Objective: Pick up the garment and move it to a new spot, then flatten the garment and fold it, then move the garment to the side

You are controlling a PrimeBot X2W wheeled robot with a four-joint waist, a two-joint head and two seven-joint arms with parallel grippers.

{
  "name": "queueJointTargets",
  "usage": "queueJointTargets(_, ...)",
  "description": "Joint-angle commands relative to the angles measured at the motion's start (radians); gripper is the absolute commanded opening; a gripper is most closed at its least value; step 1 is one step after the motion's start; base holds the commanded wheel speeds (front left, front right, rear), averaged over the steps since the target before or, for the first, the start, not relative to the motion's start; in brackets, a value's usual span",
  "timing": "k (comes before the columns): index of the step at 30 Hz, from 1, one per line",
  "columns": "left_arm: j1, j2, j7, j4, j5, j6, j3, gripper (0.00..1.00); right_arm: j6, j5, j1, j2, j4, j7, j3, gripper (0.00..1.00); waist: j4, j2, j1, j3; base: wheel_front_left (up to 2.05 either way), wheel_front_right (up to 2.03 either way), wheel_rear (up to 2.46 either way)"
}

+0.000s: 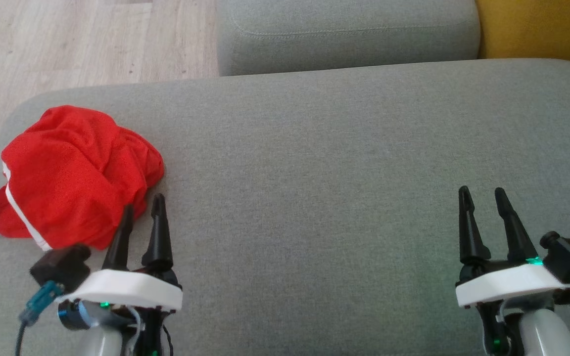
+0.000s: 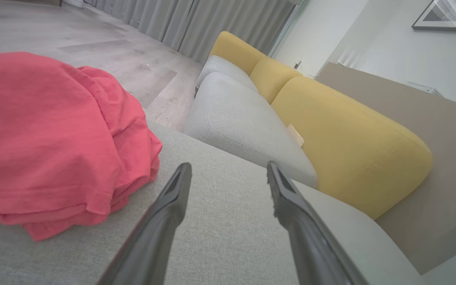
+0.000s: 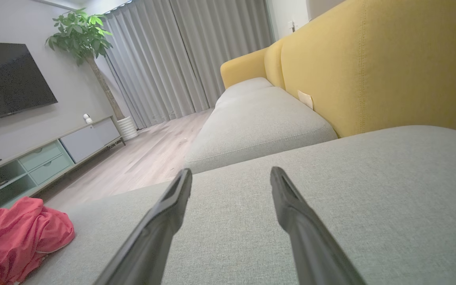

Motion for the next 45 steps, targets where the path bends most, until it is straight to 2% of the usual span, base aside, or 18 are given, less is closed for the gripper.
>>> queueJointTargets(1, -0.041, 0.015, -0.014, -0.047, 0.037, 0.011, 0.01, 1.0, 0.0, -0.034, -0.035, -0.007, -0.04, -0.017, 0.017, 1.0, 0.001, 0.0, 0.0, 0.0, 0.0, 0.0, 0.0)
queueJointTargets(6, -0.043, 0.044, -0.029, -0.051, 0.122, 0.04, -0.043, 1.0, -0.001, -0.1, -0.038, -0.007, -0.044, -0.032, 0.034, 1.0, 0.002, 0.0, 0.0, -0.001, 0.0, 0.0, 0.0)
queueJointTargets(26, -0.059, 0.14, -0.088, 0.025, 0.379, 0.225, -0.225, 1.0, -0.001, -0.42, -0.033, -0.008, -0.013, -0.091, 0.063, 1.0, -0.002, 0.0, 0.0, -0.006, 0.0, 0.0, 0.0)
queueJointTargets(32, -0.074, 0.166, -0.105, 0.037, 0.457, 0.266, -0.275, 1.0, -0.001, -0.498, -0.037, -0.009, -0.013, -0.109, 0.07, 1.0, -0.001, 0.0, 0.0, -0.005, 0.0, 0.0, 0.0)
queueJointTargets(38, -0.077, 0.158, -0.123, 0.011, 0.475, 0.299, -0.284, 1.0, -0.001, -0.491, -0.029, -0.009, -0.01, -0.126, 0.047, 1.0, 0.009, 0.0, 0.0, -0.005, 0.0, 0.0, 0.0)
queueJointTargets(42, -0.062, 0.134, -0.134, -0.022, 0.47, 0.286, -0.26, 1.0, -0.001, -0.396, -0.024, -0.009, 0.012, -0.138, 0.045, 1.0, 0.015, 0.0, 0.0, -0.008, 0.0, 0.0, 0.0)
queueJointTargets(45, -0.044, 0.108, -0.139, -0.038, 0.459, 0.26, -0.217, 1.0, -0.001, -0.292, -0.021, -0.009, 0.023, -0.142, 0.048, 1.0, 0.016, 0.0, 0.0, -0.011, 0.0, 0.0, 0.0)
